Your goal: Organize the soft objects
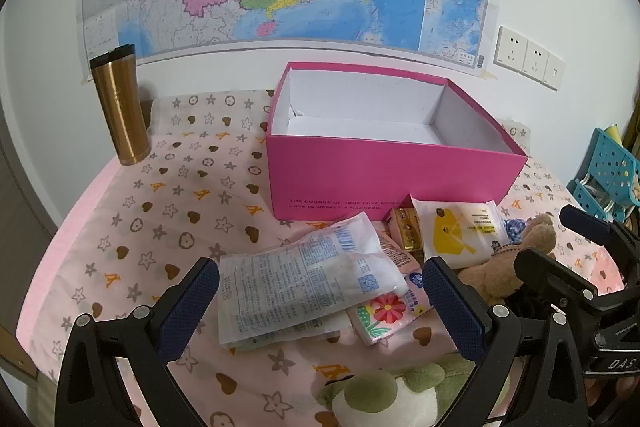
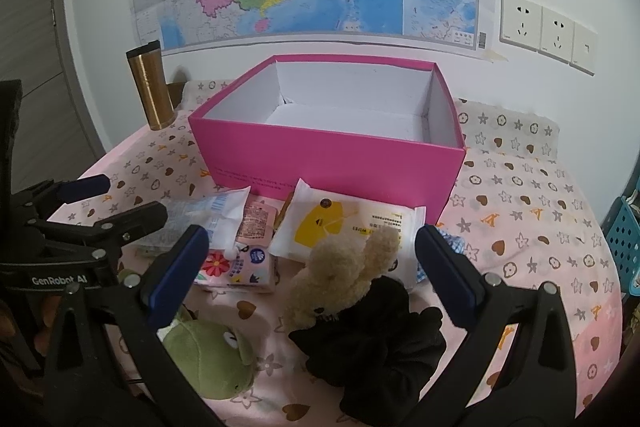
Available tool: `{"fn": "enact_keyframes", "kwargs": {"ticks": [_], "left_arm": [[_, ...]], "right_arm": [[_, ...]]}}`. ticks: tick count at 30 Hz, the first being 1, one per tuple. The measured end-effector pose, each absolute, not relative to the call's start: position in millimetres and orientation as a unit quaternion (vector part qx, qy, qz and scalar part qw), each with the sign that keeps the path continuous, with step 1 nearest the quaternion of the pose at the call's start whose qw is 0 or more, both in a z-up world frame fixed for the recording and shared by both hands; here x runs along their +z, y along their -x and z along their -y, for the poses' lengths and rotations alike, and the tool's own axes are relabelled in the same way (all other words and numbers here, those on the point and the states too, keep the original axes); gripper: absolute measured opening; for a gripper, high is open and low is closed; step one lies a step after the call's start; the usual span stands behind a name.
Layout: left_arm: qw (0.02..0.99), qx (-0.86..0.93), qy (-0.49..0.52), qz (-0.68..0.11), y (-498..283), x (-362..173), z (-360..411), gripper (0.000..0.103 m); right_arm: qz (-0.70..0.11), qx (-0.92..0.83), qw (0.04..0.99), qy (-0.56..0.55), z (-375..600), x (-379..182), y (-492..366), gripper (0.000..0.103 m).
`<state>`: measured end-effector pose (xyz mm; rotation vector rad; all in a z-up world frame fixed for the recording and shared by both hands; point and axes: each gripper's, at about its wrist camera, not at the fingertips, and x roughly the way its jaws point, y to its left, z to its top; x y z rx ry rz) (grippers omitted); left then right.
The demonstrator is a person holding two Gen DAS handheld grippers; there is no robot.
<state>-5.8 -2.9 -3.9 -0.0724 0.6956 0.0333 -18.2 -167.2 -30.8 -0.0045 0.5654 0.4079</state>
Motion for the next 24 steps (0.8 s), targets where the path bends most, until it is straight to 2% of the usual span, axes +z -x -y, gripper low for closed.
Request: {"fn": "enact_keyframes", "kwargs": {"ticks": [12, 18, 20, 22, 24], "left_arm": [[0.938, 0.018, 0.042, -0.344, 4, -8, -3, 0.103], [0.935, 0.028, 0.048, -0.350, 0, -12, -24, 0.103], [0.932, 0.029, 0.060, -0.358, -2, -16, -37, 0.103], [0.927, 0.027, 0.075, -0.366, -3, -21, -51, 0.103], [0.923, 0.021, 0.086, -0.376, -5, -28, -64, 0.103]], "right_arm": [[-0.272, 0.215, 0.938, 0.018, 159, -24, 15, 0.102], [-0.283, 0.237, 0.929, 0.018, 155, -22, 10, 0.097], [-0.290, 0.250, 0.923, 0.019, 152, -22, 6, 0.093], [-0.301, 0.268, 0.915, 0.018, 147, -21, 1, 0.083], [-0.314, 0.283, 0.906, 0.021, 140, -23, -5, 0.078]]}}
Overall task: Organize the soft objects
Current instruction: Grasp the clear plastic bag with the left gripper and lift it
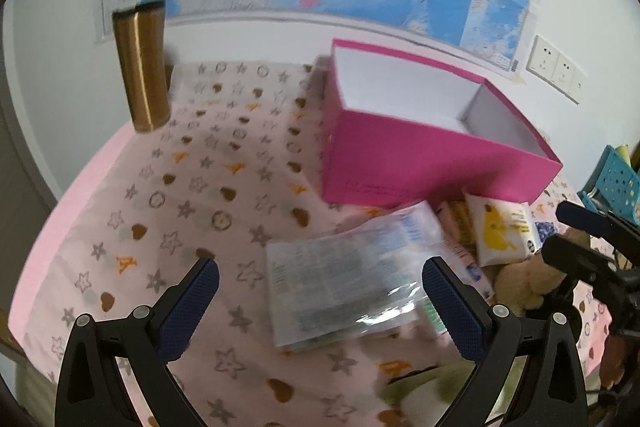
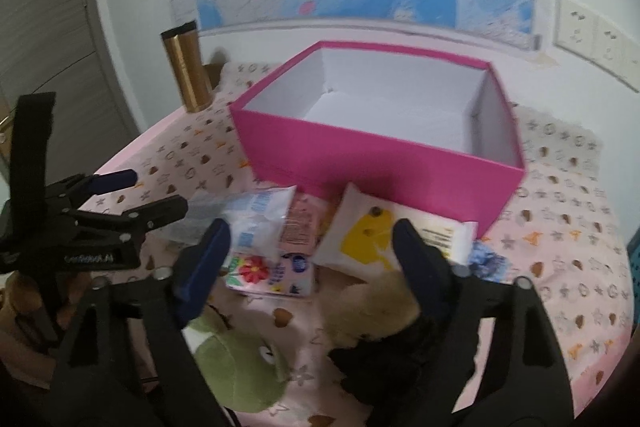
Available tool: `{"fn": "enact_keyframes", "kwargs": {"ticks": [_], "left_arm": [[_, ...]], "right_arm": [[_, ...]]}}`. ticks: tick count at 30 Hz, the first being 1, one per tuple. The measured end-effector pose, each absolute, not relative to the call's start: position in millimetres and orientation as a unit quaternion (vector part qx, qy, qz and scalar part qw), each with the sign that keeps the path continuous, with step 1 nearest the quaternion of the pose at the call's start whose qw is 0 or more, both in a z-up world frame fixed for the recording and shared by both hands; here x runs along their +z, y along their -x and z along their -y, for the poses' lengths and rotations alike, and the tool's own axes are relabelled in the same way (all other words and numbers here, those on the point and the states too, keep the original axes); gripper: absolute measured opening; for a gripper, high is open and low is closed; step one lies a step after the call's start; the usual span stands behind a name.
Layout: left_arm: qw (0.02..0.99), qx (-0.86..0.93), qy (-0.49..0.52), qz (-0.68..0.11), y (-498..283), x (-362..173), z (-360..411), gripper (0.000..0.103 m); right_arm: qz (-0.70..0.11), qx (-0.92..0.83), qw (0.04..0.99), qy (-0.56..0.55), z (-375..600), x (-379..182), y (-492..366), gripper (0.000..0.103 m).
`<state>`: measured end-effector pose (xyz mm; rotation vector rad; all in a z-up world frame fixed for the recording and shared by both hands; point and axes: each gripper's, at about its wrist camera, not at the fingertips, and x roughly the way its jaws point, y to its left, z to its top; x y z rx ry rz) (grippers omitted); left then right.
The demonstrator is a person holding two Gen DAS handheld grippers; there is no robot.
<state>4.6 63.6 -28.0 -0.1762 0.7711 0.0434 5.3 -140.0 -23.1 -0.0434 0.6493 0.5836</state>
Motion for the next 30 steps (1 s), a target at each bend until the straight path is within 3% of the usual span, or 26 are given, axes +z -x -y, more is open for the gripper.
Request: {"fn": "enact_keyframes", "kwargs": {"ticks": [11, 23, 24, 26, 27, 30], "left_arm": [[0.894, -0.040, 0.128, -0.428, -13, -61, -89, 0.096], [0.866, -0.117, 0.159, -0.459, -24, -77, -91, 0.095], [0.864, -0.123, 0.163, -0.461, -24, -79, -90, 0.091], [0.864, -0.122, 0.160, -0.461, -25, -79, -89, 0.085], [0.867, -0.117, 0.156, -0.459, -24, -78, -89, 0.082], [0.866, -0.114, 0.162, -0.458, -25, -77, -92, 0.070]], "right_arm": [[-0.384, 0.344, 0.855, 0.052, 92, -31, -43, 0.066], [-0.464, 0.344, 0.815, 0.052, 65, -62, -86, 0.066], [-0.467, 0.352, 0.810, 0.049, 63, -64, -88, 0.066], [-0.473, 0.363, 0.802, 0.044, 59, -68, -91, 0.058], [-0.475, 0.367, 0.798, 0.046, 57, -70, -91, 0.047], [-0.469, 0.363, 0.803, 0.055, 56, -71, -90, 0.033]]}}
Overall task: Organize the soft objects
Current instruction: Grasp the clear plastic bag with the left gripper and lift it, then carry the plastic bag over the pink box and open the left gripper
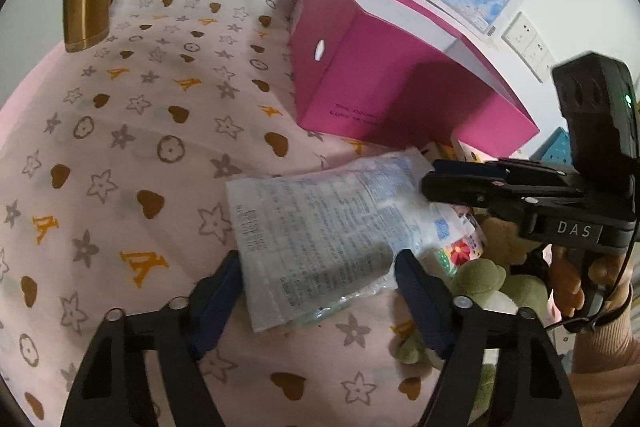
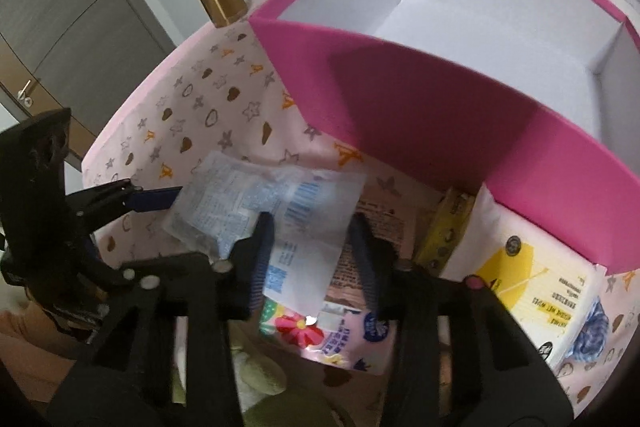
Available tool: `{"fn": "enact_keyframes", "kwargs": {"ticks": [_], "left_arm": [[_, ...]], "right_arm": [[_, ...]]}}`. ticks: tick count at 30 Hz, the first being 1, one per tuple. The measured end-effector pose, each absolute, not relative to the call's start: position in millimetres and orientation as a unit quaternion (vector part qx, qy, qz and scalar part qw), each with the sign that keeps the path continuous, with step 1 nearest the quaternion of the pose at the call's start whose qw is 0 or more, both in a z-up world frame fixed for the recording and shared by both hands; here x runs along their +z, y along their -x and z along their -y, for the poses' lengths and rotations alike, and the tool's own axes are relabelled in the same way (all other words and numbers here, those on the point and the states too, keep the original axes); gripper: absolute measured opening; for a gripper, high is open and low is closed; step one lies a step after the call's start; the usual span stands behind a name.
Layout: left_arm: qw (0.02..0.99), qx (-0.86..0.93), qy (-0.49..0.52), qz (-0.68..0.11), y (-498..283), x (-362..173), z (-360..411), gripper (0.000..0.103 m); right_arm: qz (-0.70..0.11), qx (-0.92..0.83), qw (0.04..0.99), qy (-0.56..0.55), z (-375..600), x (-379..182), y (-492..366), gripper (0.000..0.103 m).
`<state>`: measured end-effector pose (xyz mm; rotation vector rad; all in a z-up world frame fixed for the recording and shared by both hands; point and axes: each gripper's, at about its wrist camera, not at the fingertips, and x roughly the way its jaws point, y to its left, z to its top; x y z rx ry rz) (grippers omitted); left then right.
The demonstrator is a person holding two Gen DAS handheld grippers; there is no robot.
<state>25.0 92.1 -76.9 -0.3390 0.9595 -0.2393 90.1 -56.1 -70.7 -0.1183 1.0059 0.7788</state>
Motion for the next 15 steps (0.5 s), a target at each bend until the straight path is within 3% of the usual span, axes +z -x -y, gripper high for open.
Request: {"fn": "enact_keyframes", "kwargs": {"ticks": [1, 9, 15], "left_arm": [[0.866, -0.116, 0.166, -0.457, -25, -76, -93, 0.068], [0.873, -0.127, 0.180, -0.436, -21, -59, -91, 0.065], [0.884, -0.132, 0.174, -0.412, -18, -33, -83, 0.065]], "right_arm": [[-0.466, 0.365, 0.804, 0.052, 58, -69, -90, 0.028], [-0.441, 0.377, 0.814, 0.021, 78, -56, -80, 0.017], [-0.424, 0.378, 0.823, -0.008, 96, -42, -74, 0.014]]}}
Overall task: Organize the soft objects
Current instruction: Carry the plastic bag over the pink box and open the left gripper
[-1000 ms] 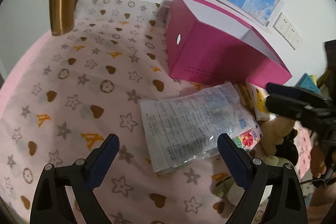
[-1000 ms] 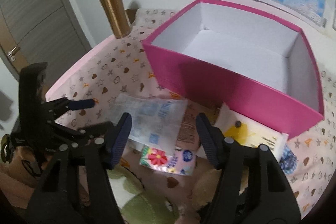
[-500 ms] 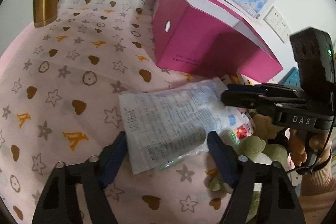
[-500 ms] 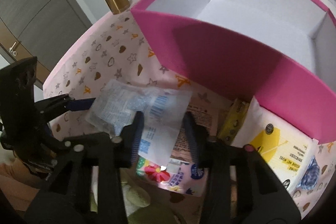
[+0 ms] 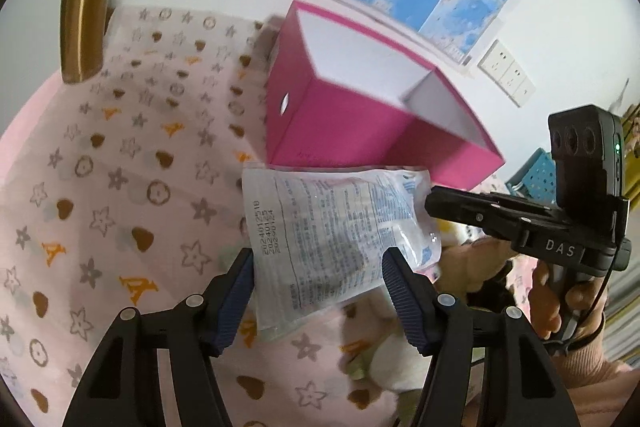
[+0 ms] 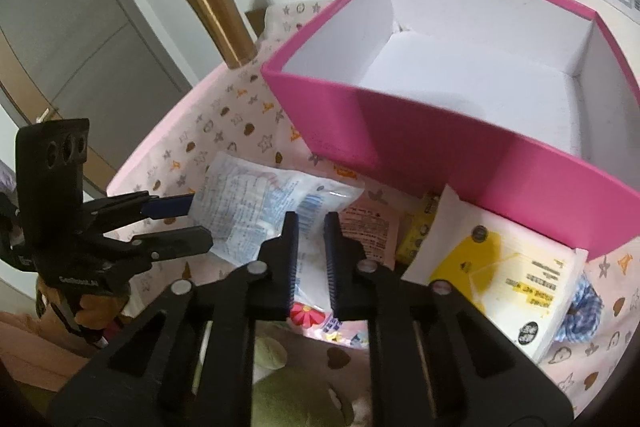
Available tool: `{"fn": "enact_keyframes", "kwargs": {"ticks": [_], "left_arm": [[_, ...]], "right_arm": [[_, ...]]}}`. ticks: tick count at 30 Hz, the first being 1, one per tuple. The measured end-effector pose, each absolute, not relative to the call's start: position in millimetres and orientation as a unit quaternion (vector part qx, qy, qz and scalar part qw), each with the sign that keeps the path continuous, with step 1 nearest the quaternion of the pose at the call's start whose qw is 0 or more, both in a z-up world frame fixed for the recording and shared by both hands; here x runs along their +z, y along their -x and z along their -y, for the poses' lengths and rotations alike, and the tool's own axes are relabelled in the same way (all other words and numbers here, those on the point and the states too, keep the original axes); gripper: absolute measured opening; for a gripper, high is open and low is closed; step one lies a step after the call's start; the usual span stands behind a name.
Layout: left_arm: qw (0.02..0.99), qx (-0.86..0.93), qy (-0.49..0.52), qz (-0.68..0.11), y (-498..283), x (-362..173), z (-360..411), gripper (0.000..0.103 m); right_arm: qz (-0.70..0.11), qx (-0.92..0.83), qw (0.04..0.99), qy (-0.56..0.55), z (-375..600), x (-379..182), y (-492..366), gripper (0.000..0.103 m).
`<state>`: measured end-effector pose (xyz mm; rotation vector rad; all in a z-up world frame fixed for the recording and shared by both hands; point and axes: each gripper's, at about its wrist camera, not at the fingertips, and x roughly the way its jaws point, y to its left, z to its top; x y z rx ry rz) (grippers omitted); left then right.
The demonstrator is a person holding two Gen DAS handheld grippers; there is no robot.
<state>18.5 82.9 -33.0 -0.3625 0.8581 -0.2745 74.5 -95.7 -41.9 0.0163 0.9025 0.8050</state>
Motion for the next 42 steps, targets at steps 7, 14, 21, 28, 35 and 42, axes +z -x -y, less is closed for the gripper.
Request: {"fn": "enact_keyframes", "kwargs": {"ticks": [7, 14, 21, 28, 35, 42], "left_arm": [[0.908, -0.145, 0.132, -0.369, -33, 19, -64, 0.065], [0.923, -0.141, 0.088, -0.347, -76, 58, -43, 0.065], [0.922, -0.124, 0.066, -0.361, -126, 61, -33, 0.065], [0.906, -0.100, 0.058, -0.407, -164, 31, -29, 0.065], [0.902, -0.071, 0.032, -0.424, -175, 16, -22, 0.065], [0.916, -0.045, 0.025, -0.398, -167, 27, -24, 0.067]], "right_arm": [[-0.380, 0.378, 0.844, -0.018, 115, 3, -65, 0.014], [-0.335, 0.362, 0.869, -0.034, 139, 45, -79, 0.014], [-0.345, 0.346, 0.870, -0.073, 152, 46, -130, 0.014], [-0.385, 0.330, 0.857, -0.089, 154, 20, -173, 0.014], [-0.424, 0.313, 0.846, -0.084, 151, -8, -196, 0.015], [-0.447, 0.307, 0.836, -0.084, 147, -24, -207, 0.017]]}}
